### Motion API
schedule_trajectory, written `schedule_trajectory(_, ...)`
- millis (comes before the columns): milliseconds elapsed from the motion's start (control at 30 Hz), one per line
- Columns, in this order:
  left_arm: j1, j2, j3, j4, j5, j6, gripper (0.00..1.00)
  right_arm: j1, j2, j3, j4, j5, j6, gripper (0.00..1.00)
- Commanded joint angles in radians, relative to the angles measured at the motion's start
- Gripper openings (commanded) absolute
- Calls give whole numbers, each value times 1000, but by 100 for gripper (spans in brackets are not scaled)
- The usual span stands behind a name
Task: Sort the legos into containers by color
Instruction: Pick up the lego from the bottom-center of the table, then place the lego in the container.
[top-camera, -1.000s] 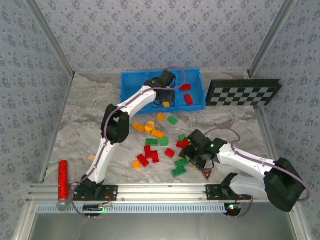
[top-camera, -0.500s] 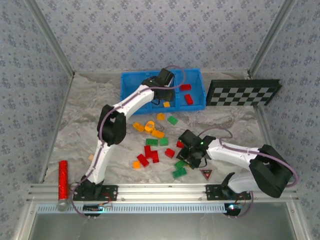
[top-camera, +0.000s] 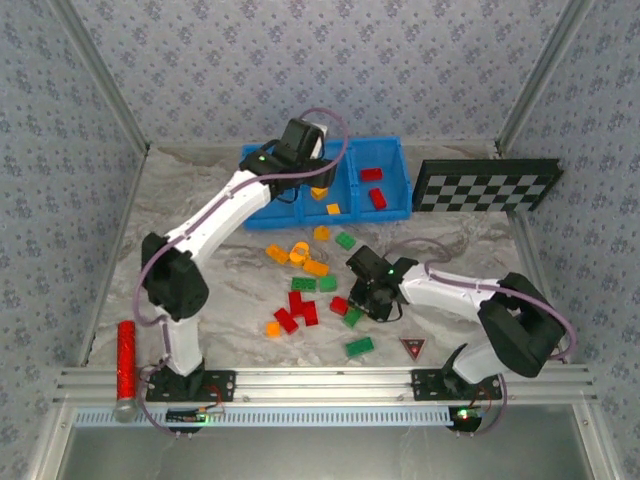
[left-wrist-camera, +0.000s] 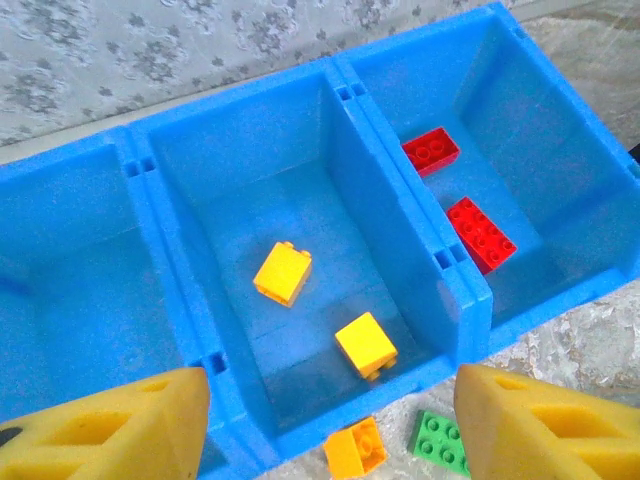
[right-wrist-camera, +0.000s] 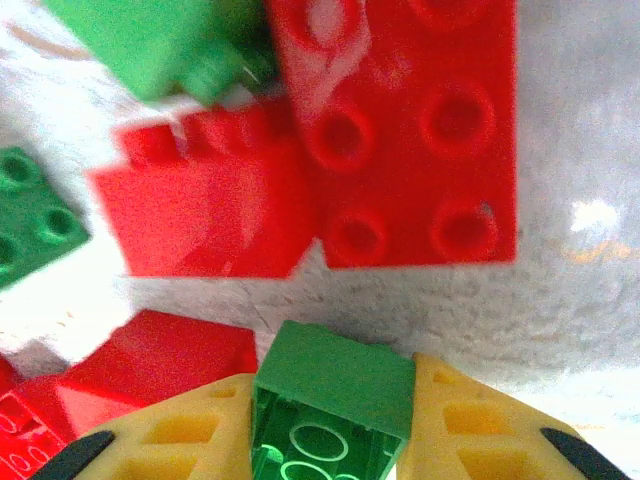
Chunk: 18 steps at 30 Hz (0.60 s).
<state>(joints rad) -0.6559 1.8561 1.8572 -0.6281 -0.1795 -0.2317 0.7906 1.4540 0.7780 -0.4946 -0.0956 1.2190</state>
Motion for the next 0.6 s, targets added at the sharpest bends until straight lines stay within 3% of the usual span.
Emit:
schedule_trajectory(0,10,-108,-67,-5,-39,14,67,-26,-5,123,-93,39,-158,26)
schedule_trajectory(267,7,-442,-409,18,-72,-57,69,-105,70,503,-339,22,-453,25)
schedule_trajectory(567,8,-899,-755,-13,-73,-155,70,-85,306,873,-125,193,-878,23)
